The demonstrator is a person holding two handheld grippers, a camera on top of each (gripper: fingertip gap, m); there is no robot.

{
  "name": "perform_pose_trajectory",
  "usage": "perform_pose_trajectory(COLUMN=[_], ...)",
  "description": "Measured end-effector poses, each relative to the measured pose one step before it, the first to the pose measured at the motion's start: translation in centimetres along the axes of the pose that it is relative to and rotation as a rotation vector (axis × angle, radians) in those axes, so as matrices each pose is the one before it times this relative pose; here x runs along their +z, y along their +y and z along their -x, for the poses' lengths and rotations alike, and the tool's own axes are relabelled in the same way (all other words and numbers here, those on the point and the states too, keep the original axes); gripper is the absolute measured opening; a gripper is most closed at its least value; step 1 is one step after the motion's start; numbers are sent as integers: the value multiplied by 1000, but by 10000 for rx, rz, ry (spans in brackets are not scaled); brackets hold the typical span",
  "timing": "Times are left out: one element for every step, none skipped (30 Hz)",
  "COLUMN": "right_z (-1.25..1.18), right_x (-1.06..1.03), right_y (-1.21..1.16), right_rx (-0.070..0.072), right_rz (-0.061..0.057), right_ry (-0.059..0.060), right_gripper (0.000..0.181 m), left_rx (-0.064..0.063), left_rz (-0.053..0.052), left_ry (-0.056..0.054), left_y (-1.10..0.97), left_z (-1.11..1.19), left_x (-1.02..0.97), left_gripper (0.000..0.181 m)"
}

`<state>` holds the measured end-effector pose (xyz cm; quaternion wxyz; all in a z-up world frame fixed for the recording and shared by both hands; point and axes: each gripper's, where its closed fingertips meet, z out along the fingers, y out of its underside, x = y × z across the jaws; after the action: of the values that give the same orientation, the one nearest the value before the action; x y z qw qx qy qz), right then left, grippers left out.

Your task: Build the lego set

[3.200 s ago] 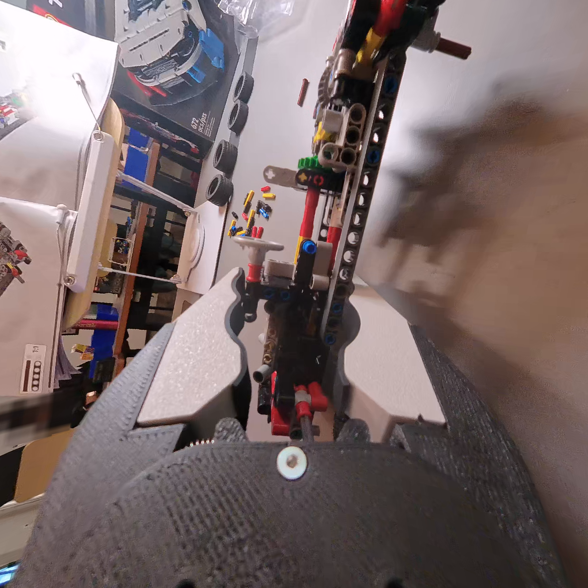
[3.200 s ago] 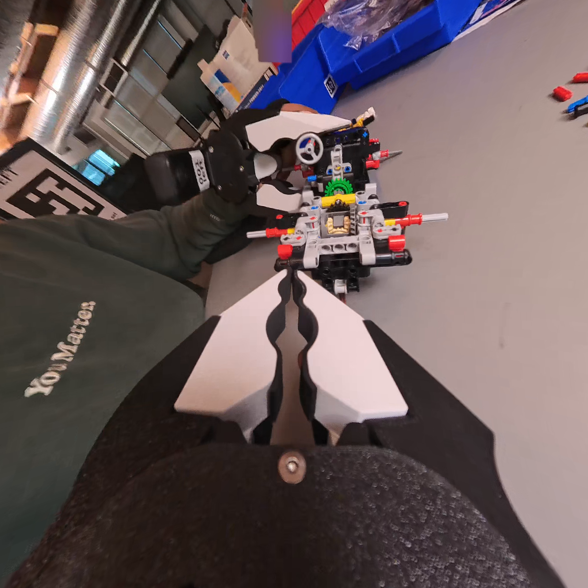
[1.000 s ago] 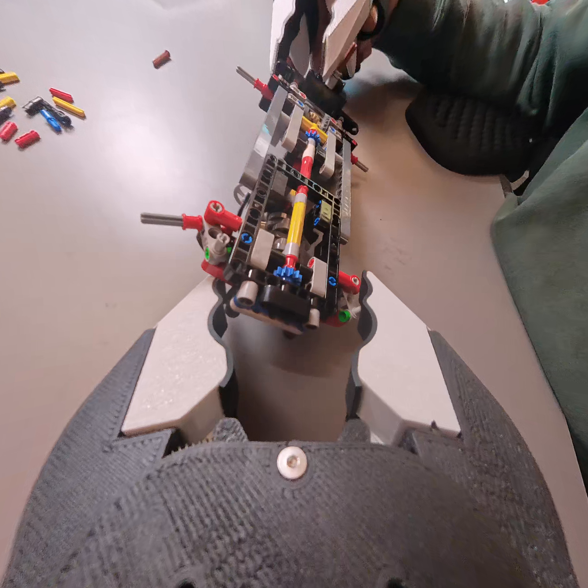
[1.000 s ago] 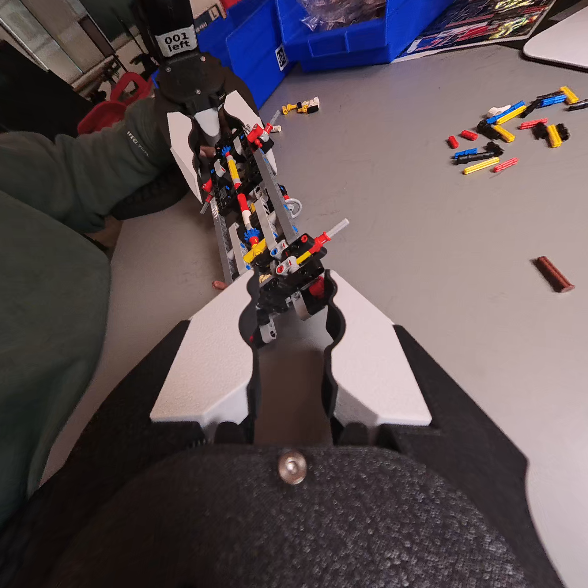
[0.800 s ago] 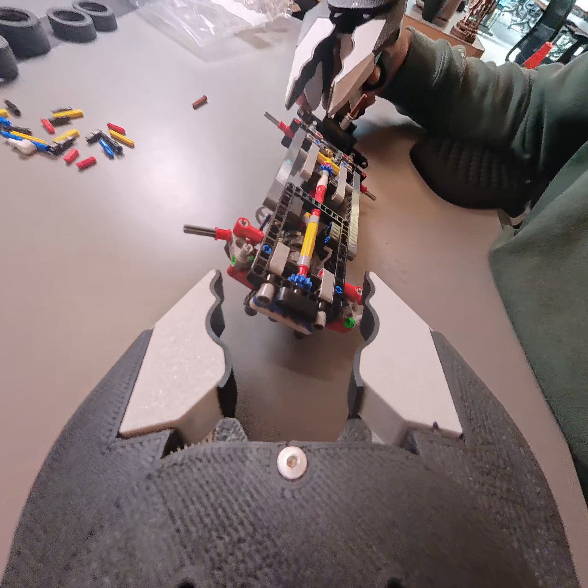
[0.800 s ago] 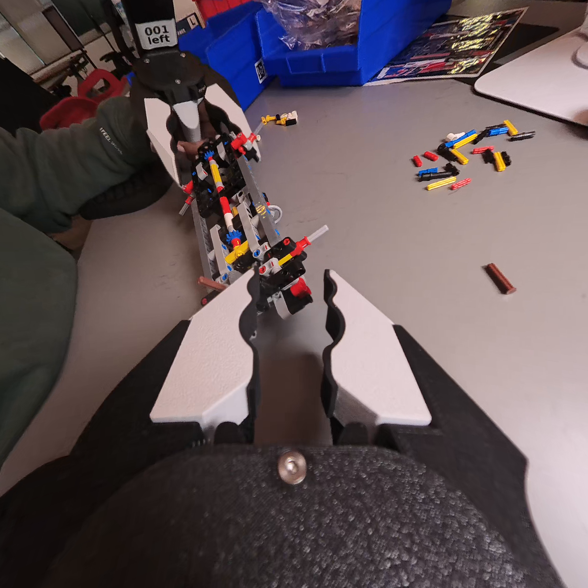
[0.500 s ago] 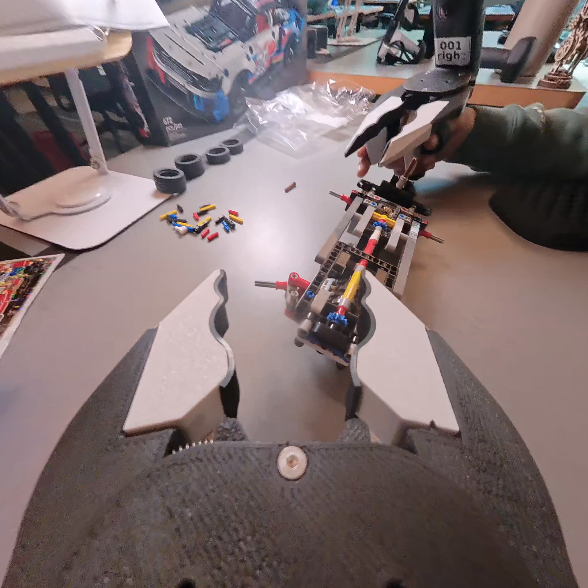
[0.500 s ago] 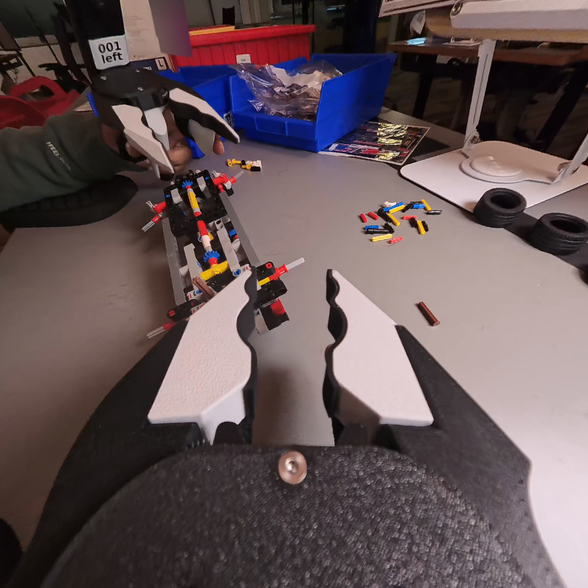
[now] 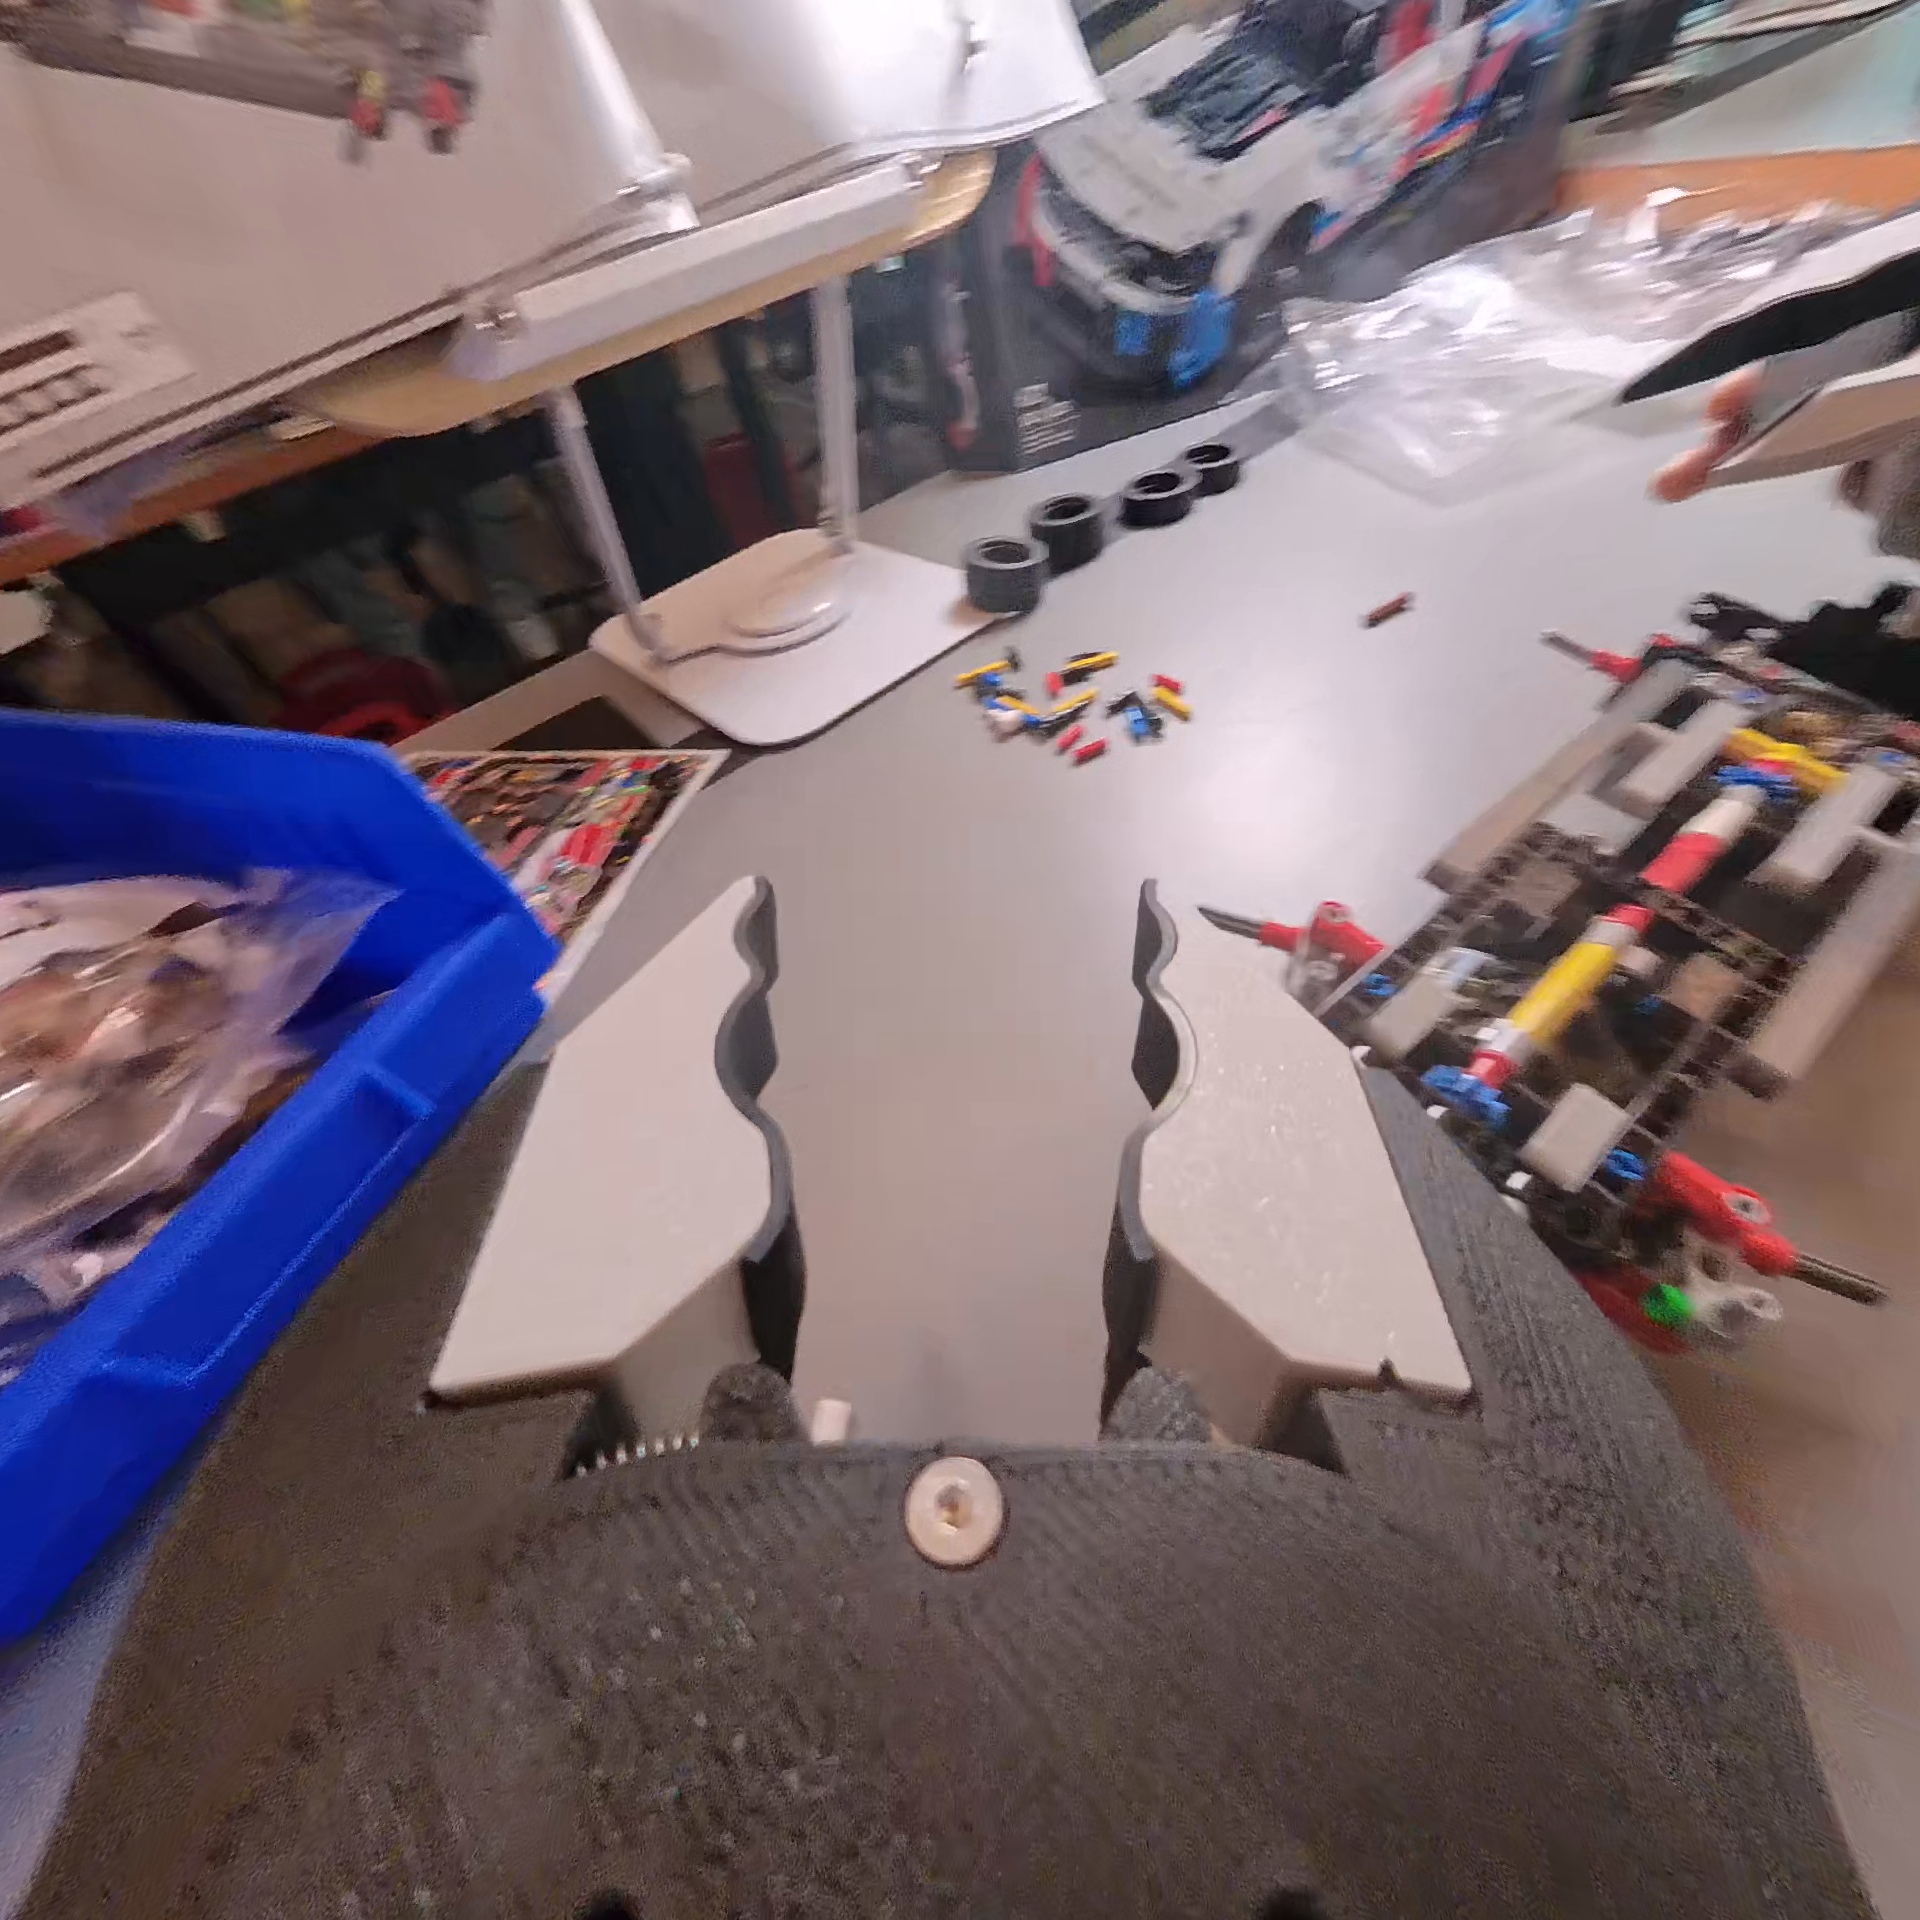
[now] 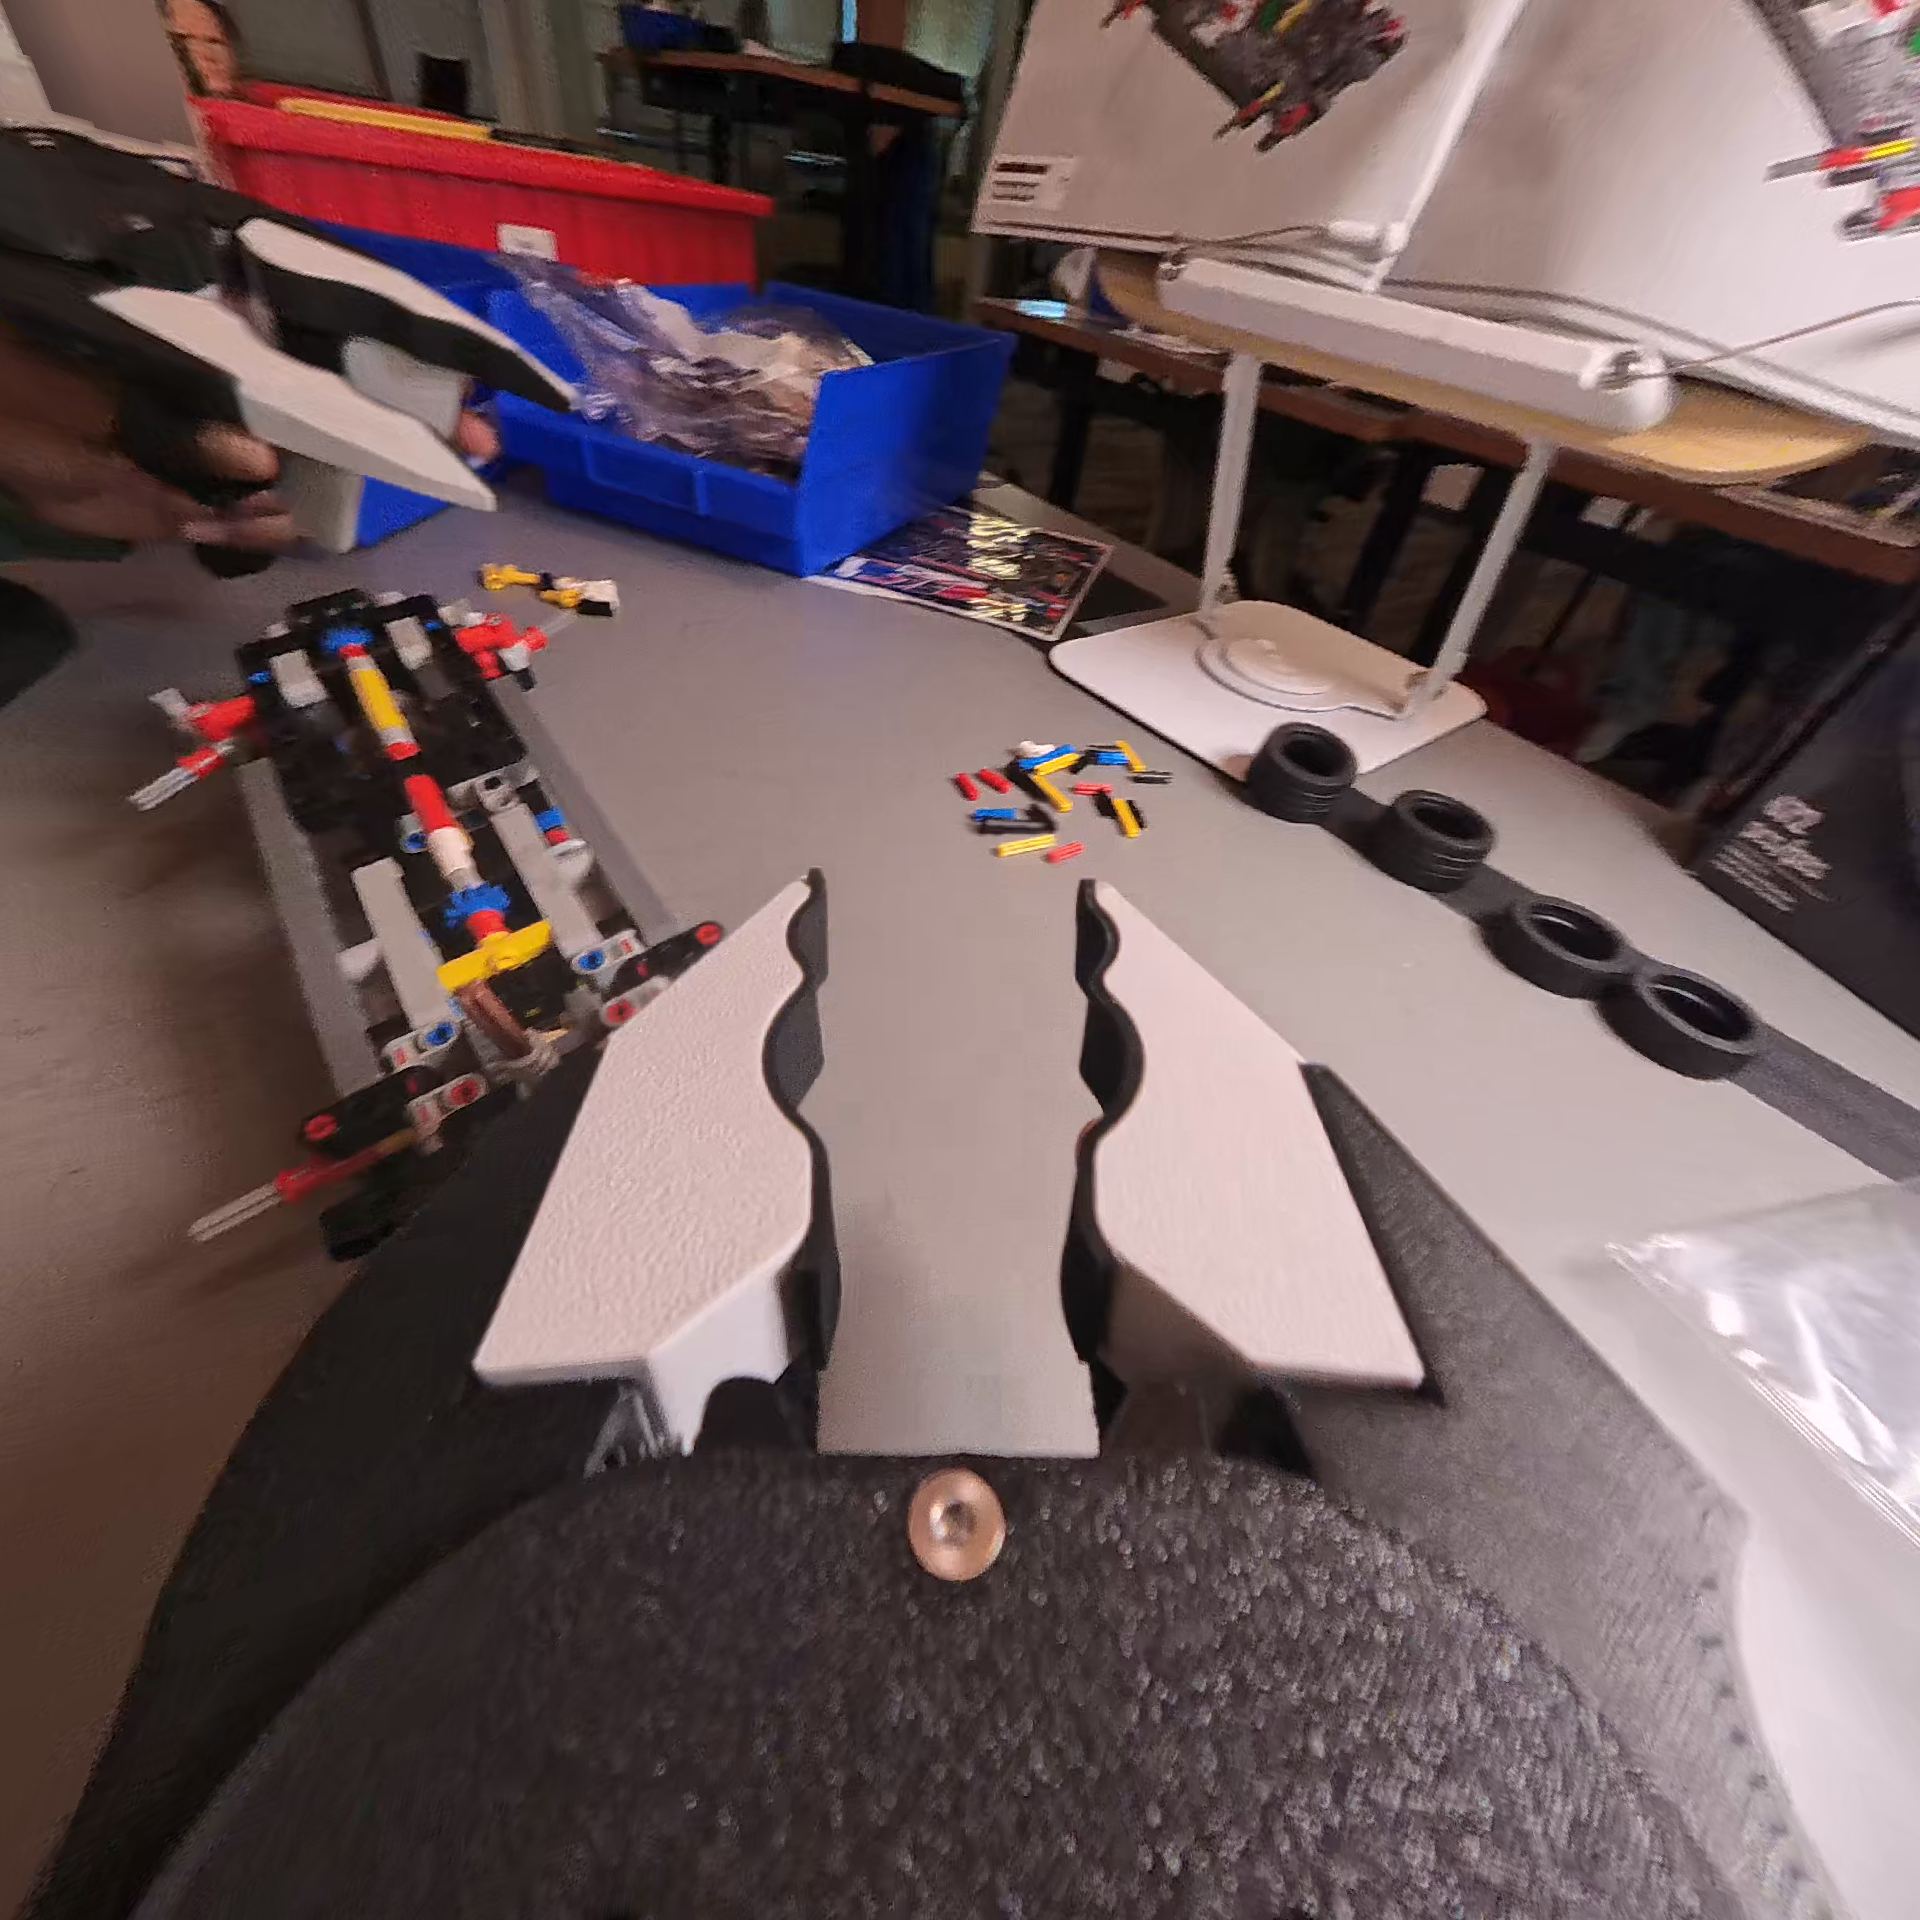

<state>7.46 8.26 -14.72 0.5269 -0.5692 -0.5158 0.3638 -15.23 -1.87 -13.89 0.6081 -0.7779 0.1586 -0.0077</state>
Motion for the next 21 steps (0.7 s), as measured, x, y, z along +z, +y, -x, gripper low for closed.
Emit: perform_pose_trajectory(right_z=[-752, -375, -525, -430, -252, -273, -263, -285, -346, -344, -422, -414, -367, -410, -454, -373, -316, -303, -269, -234, -197], right_x=[20, 40, 38, 96, 97, 85, 79, 75, 48, 30, 2, -34, -93, -125, -133, -175, -211, -220, -244, -250, -219], right_y=[-131, -121, 29, 241, 229, 171, 149, 103, 4, -56, -28, -93, -213, -222, -218, -317, -362, -370, -481, -578, -655], right_rx=[74, 30, 49, 34, 52, 86, 93, 77, 50, 16, 2, 29, 76, 74, 38, 33, 73, 86, 89, 94, 99], right_rz=[-33, -47, 13, 134, 89, 36, 29, 32, -3, -27, 29, 17, -34, -4, 19, -30, -35, 1, -29, -62, -90], right_ry=[587, 349, 461, 361, 215, 210, 171, 168, 177, 169, 205, 183, 137, 168, 209, 159, 159, 180, 185, 180, 188], right_gripper=[45, 45, 45, 44, 44, 44, 44, 44, 44, 44, 44, 44, 43, 43, 43, 43, 43, 43, 43, 43, 43], left_rx=[-19, -45, -72, -75, -54, -23, -8, 8, 31, 46, 36, 0, -29, -24, -8, -11, -14, -6, -9, -33, -49], left_rz=[149, 104, 92, 105, 105, 91, 84, 78, 69, 56, 36, 18, 10, 12, 3, -21, -37, -44, -42, -47, -48], left_ry=[-648, -548, -462, -389, -350, -276, -210, -166, -138, -130, -97, -45, -17, 2, 15, 12, -9, -32, -21, -5, 8], left_y=[253, 207, 207, 243, 249, 229, 212, 202, 172, 147, 109, 74, 48, 35, 13, -23, -71, -86, -79, -81, -77], left_z=[1008, 857, 731, 596, 518, 389, 275, 202, 130, 112, 74, 10, -12, -29, -34, -23, 27, 59, 52, 42, 24], left_x=[-20, 10, 56, 85, 106, 114, 120, 105, 95, 70, 60, 62, 45, 28, 32, -4, -31, -50, -59, -50, -58], left_gripper=[65, 63, 61, 59, 58, 57, 56, 55, 55, 55, 54, 54, 53, 53, 53, 52, 52, 51, 51, 51, 51])
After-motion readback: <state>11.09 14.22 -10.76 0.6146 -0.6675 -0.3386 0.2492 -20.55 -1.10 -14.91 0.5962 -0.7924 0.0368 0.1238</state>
